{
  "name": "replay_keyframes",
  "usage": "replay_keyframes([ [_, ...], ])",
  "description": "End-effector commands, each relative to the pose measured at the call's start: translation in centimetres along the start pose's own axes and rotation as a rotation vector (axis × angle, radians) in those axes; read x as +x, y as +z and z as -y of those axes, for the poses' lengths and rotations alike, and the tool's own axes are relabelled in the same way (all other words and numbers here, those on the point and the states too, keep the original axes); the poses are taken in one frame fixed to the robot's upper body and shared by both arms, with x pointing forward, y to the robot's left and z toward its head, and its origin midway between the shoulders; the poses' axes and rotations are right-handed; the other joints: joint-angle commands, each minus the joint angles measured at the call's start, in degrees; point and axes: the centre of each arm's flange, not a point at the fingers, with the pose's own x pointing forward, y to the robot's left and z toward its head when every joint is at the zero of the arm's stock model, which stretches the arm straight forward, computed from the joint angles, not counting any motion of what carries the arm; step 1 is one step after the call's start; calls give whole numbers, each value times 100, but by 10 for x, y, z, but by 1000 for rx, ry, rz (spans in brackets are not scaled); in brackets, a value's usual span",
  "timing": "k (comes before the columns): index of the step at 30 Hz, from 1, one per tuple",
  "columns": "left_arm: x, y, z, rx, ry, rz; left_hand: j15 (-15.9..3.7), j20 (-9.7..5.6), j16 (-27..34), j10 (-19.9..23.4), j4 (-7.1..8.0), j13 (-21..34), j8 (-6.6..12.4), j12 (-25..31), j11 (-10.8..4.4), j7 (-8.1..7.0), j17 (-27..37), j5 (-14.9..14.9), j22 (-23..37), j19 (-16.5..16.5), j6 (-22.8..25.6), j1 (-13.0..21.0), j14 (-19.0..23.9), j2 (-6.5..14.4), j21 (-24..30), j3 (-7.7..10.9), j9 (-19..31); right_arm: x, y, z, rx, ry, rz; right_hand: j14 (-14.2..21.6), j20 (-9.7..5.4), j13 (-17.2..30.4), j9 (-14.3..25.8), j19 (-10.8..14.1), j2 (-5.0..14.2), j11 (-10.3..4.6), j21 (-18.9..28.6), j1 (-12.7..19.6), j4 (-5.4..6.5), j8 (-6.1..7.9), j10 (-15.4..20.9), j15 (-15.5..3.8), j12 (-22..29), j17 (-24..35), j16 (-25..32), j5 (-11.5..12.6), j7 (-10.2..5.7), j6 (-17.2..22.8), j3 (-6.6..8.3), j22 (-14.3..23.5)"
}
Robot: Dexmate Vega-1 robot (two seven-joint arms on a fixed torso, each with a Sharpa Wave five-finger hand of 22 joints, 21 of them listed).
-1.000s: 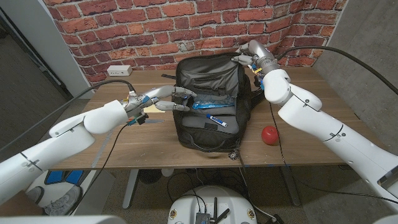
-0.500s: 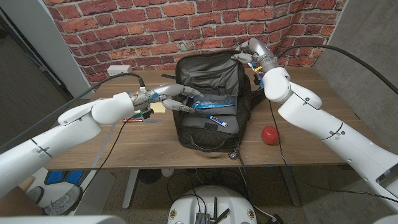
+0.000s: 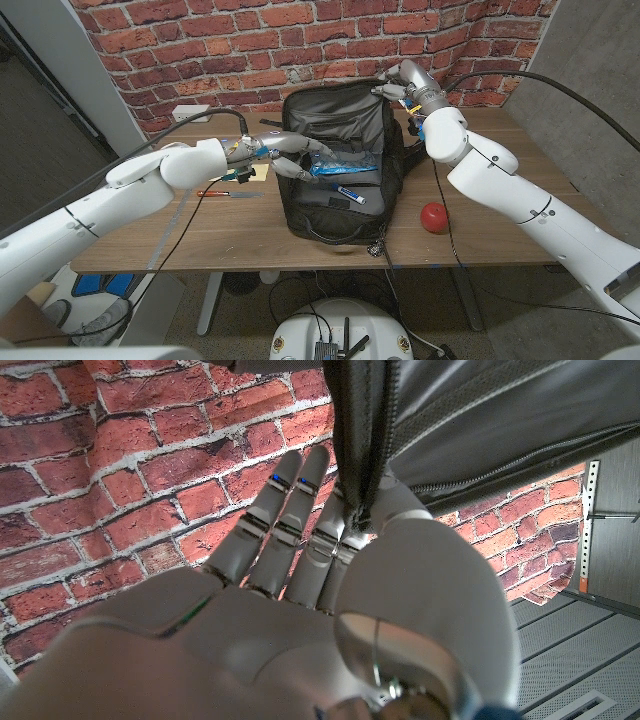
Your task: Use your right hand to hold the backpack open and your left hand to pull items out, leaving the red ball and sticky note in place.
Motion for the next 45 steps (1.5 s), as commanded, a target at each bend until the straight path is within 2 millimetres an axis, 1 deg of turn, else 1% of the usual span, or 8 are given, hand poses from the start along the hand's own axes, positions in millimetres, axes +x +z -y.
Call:
replay_keyframes([
  [1, 20, 17, -5, 121, -52, 6, -878, -729, 44, 39, 12, 9, 34, 17, -26, -36, 6, 21, 7, 50, -4, 107, -1, 13, 37, -33, 13, 5, 3, 0, -2, 14, 12, 65, -713, 18, 23, 52, 93, 4, 25, 65, 17, -5, 24, -663, -23, 16, -39, 24, -30, 58, 8, 30],
  [9, 36, 26, -3, 182, -91, -7, -869, -723, 37, 10, 20, 9, 36, 6, -7, -46, 6, 24, 7, 65, -19, 188, -18, -4, 37, -70, 14, 9, 3, 1, 1, 19, 18, 66, -715, 20, 25, 51, 95, -2, 37, 61, 19, -24, 25, -665, -33, 21, -56, 26, -22, 56, 1, 30],
  [14, 46, 30, -3, 228, -118, -6, -869, -725, 38, 8, 25, 9, 35, 6, -31, -49, 6, 24, 7, 72, -29, 226, -18, -15, 36, -93, 14, 10, 3, 0, -8, 12, 22, 65, -716, 24, 26, 47, 97, 5, 42, 64, 17, -32, 19, -663, -39, 23, -66, 29, -24, 63, 0, 30],
  [23, 55, 34, 0, 272, -116, 12, -856, -827, 32, 9, 28, 9, 29, 7, -31, -31, 5, 21, -2, 92, -80, 340, -34, -71, 25, -170, 15, 10, 2, -1, -1, 7, 20, 72, -714, 28, 28, 46, 97, 13, 54, 66, 16, -47, 32, -663, -42, 29, -79, 36, -27, 67, -4, 29],
  [27, 61, 36, 1, 290, -131, 21, -872, -855, 26, -14, 30, 9, 17, 0, -63, -58, 4, 18, -7, 75, -134, 383, -54, -111, 11, -213, 14, 11, 2, -1, 5, 7, 18, 74, -714, 30, 28, 44, 99, 15, 57, 68, 16, -51, 31, -662, -44, 31, -84, 39, -26, 74, -4, 28],
  [31, 65, 39, 2, 317, -153, 39, -869, -883, 21, -80, 43, 9, -15, -13, -16, -14, 5, 7, -11, 14, -299, 467, -109, -172, -16, -302, 12, 12, 2, -1, 6, 7, 19, 79, -712, 36, 29, 46, 98, 21, 64, 70, 14, -55, 32, -663, -46, 35, -89, 43, -27, 84, -7, 28],
  [41, 75, 45, 9, 420, -173, 45, -918, -915, 40, -25, 29, 9, 33, 19, -93, -29, 3, -19, -16, -11, -275, 597, -74, -253, -24, -384, 10, 16, 1, 0, 8, 5, 18, 88, -714, 47, 31, 38, 100, 7, 72, 63, 22, -71, 25, -655, -53, 41, -101, 48, -29, 88, -13, 27],
  [45, 78, 47, 11, 450, -167, 45, -929, -924, 51, 9, 28, 9, 53, 28, -81, -34, 3, -27, -16, 8, -252, 666, -37, -270, -16, -412, 10, 18, 1, 0, 10, 8, 20, 100, -713, 55, 32, 37, 104, 11, 78, 69, 18, -79, 36, -664, -49, 47, -103, 52, -23, 88, -14, 26],
])
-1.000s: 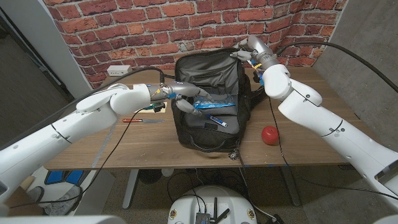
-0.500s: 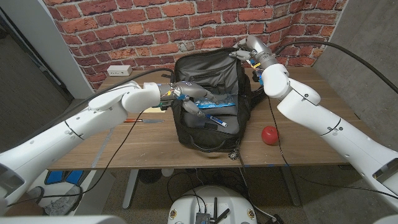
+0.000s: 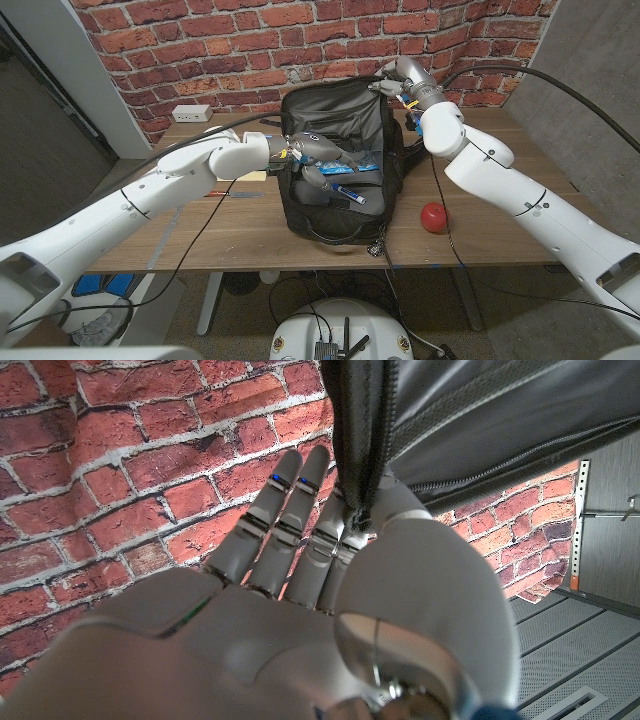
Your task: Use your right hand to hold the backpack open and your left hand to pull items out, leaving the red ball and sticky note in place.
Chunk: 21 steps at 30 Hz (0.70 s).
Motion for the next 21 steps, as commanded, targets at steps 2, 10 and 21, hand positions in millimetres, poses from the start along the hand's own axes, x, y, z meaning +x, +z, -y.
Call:
replay_keyframes([
  [2, 15, 9, 1, 103, -6, 6, -944, -922, 55, 88, -17, 9, 67, 38, 22, -27, 3, -8, 13, 16, 41, 174, 110, -1, -12, -47, 11, 5, -1, 0, 11, 1, 0, 54, -714, 25, 29, 36, 104, 10, 29, 66, 30, -5, 37, -653, 0, 25, 0, 40, -19, 59, -5, 26],
  [10, 22, 11, 6, 133, 4, -3, -960, -922, 66, 162, -6, 9, 95, 51, -33, -21, 4, -10, 15, 53, 94, 299, 179, 9, -1, -89, 12, 6, -3, -1, 17, -3, -3, 52, -713, 30, 31, 35, 105, 12, 40, 62, 33, -15, 41, -648, -6, 27, -19, 45, -21, 72, -8, 26],
  [21, 35, 10, 13, 139, 14, 14, -967, -918, 71, 240, 5, 9, 120, 61, -82, -56, 6, -12, 21, 131, 153, 430, 256, 15, 21, -150, 13, 8, -5, 0, 21, 0, 1, 52, -715, 29, 33, 28, 102, 7, 49, 54, 36, -35, 34, -645, -20, 33, -34, 49, -15, 62, -16, 25],
])
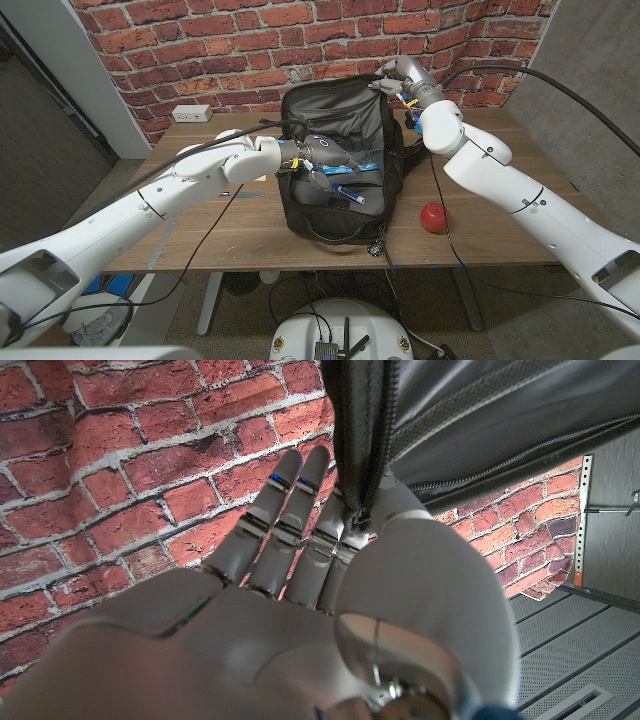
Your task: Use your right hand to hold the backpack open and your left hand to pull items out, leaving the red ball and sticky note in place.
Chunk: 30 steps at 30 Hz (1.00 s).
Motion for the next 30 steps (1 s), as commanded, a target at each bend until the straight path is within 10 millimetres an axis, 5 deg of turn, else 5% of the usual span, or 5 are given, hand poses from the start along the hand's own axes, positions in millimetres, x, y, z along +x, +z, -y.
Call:
replay_keyframes([
  [1, 14, 1, 8, 15, 20, 15, -962, -940, 40, 131, 10, 8, 40, 38, -18, -30, 7, -13, 22, 81, 103, 111, 93, -5, 26, -58, 14, 2, -2, 0, 8, 0, 3, 54, -715, 6, 5, 29, 103, 2, 24, 58, 11, -3, 34, -651, -22, 35, -13, 28, -12, 67, 6, 25],
  [30, 41, -2, 20, -56, -41, 84, -956, -959, 103, 739, 106, 6, 111, 83, -19, 120, 23, 13, 46, 490, 595, 384, 719, 192, 87, -432, 21, 4, -6, 1, 21, -2, 1, 77, -715, 35, 11, 18, 106, 23, 57, 51, 16, -45, 36, -642, -35, 63, -41, 37, -15, 79, -13, 25],
])
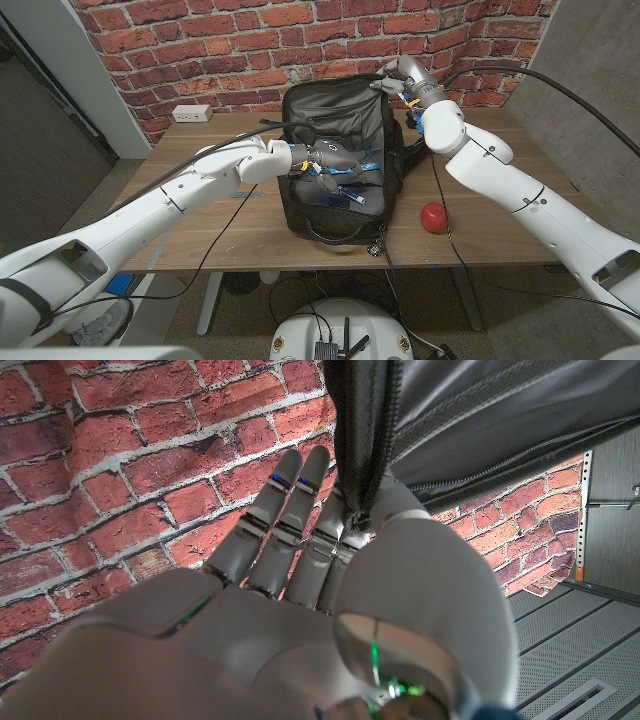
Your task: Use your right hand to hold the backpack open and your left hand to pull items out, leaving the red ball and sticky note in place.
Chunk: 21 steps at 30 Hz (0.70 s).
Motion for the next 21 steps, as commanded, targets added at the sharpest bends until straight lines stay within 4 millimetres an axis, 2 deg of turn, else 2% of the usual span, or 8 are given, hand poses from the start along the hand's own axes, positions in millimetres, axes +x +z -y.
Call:
replay_keyframes([
  [1, 9, -1, 4, -26, -32, 24, -931, -938, 43, 156, 0, 5, 32, 41, 3, 30, 10, 36, 31, 41, 138, 55, 174, 66, 38, -71, 22, 1, 0, 0, 5, -1, 0, 69, -715, 29, 16, 18, 75, 13, 58, 24, 39, 20, 51, -651, -12, 37, 1, 48, -14, 51, 11, 24],
  [21, 11, 0, 15, -28, -52, 25, -957, -936, 45, 487, 19, 3, 72, 58, -20, 29, 13, 54, 36, 70, 469, 63, 467, 166, 24, -245, 29, 0, 1, -2, 10, -6, 0, 79, -715, 53, 20, 11, 79, 6, 77, 34, 33, -5, 43, -659, -20, 55, -15, 54, -19, 53, 8, 24],
])
